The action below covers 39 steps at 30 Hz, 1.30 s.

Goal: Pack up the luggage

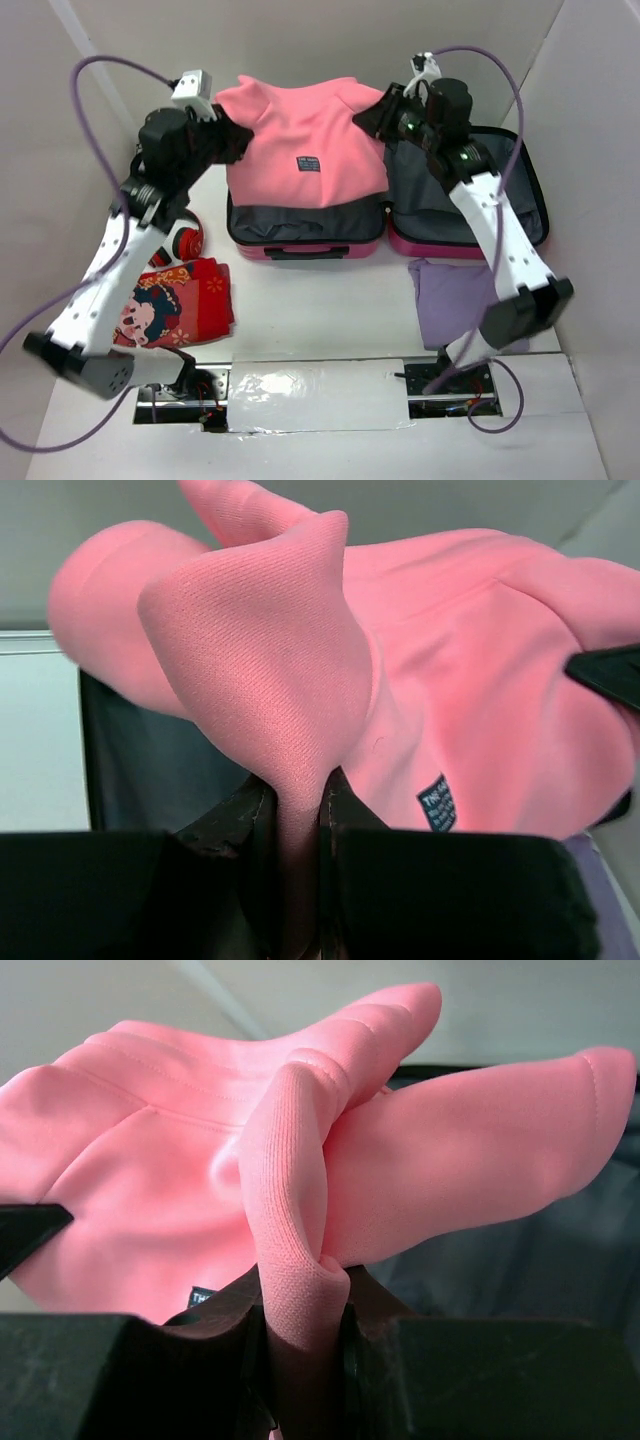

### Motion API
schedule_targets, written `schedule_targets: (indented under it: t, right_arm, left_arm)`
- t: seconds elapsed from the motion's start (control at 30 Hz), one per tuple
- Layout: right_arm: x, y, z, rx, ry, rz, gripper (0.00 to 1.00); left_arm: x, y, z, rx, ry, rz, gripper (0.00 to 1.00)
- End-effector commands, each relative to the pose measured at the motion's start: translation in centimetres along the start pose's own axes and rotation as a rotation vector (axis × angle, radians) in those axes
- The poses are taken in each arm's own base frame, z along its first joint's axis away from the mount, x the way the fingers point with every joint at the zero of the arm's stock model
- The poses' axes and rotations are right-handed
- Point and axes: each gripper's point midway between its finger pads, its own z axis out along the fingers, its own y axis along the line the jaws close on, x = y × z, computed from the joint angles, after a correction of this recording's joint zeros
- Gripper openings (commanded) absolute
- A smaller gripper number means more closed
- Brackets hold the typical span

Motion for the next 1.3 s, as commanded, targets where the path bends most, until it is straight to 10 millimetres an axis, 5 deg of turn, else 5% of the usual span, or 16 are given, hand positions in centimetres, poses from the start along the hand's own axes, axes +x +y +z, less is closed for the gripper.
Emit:
schedule_targets:
  t: [0.0, 0.03, 0.13, 0.27, 0.37, 0.53, 0.6, 0.8, 1.1, 1.27]
  right_arm:
    - [-2.7, -1.4, 3.1, -0.051, -0.071, -0.095, 0.0]
    - [-2.0, -3.2, 4.8, -0.032, -0.056, -0.099, 0.0]
    - [-2.6, -4.0, 7.1, -0.046, -0.081, -0.172, 0.0]
    - [0.1, -10.0, 13.0, 0.002, 0.039, -0.173, 0.0]
    - [1.6, -11.8, 15.7, -0.074, 0.093, -0.166, 0.0]
    - [3.2, -16.3, 18.0, -0.025, 0.106, -0.123, 0.0]
    - [5.0, -19.4, 18.7, 0.023, 0.139, -0.083, 0.0]
    - [6.1, -23.3, 18.1, 0.079, 0.179, -0.037, 0.0]
    - [12.7, -25.6, 17.9, 0.108, 0.342, -0.002, 0.0]
    - [16.6, -25.8, 17.2, 0.155, 0.414, 0.008, 0.0]
  left_arm:
    - [-2.9, 1.7, 4.1, 0.056, -0.079, 0.044, 0.0]
    - [-2.7, 3.0, 5.2, 0.057, -0.068, 0.042, 0.0]
    - [-1.9, 5.6, 8.9, 0.053, -0.06, 0.03, 0.0]
    - [-1.0, 10.1, 13.1, 0.05, -0.03, -0.005, 0.0]
    - [1.1, 12.2, 16.4, 0.094, 0.031, -0.022, 0.0]
    - [4.0, 13.9, 20.2, 0.118, 0.067, -0.032, 0.0]
    - [7.1, 15.4, 22.1, 0.109, 0.121, -0.066, 0.0]
    - [11.8, 16.0, 23.7, 0.079, 0.194, -0.097, 0.0]
    - [16.9, 21.1, 23.0, -0.056, 0.248, -0.142, 0.0]
    - [19.7, 22.1, 22.4, -0.121, 0.304, -0.15, 0.0]
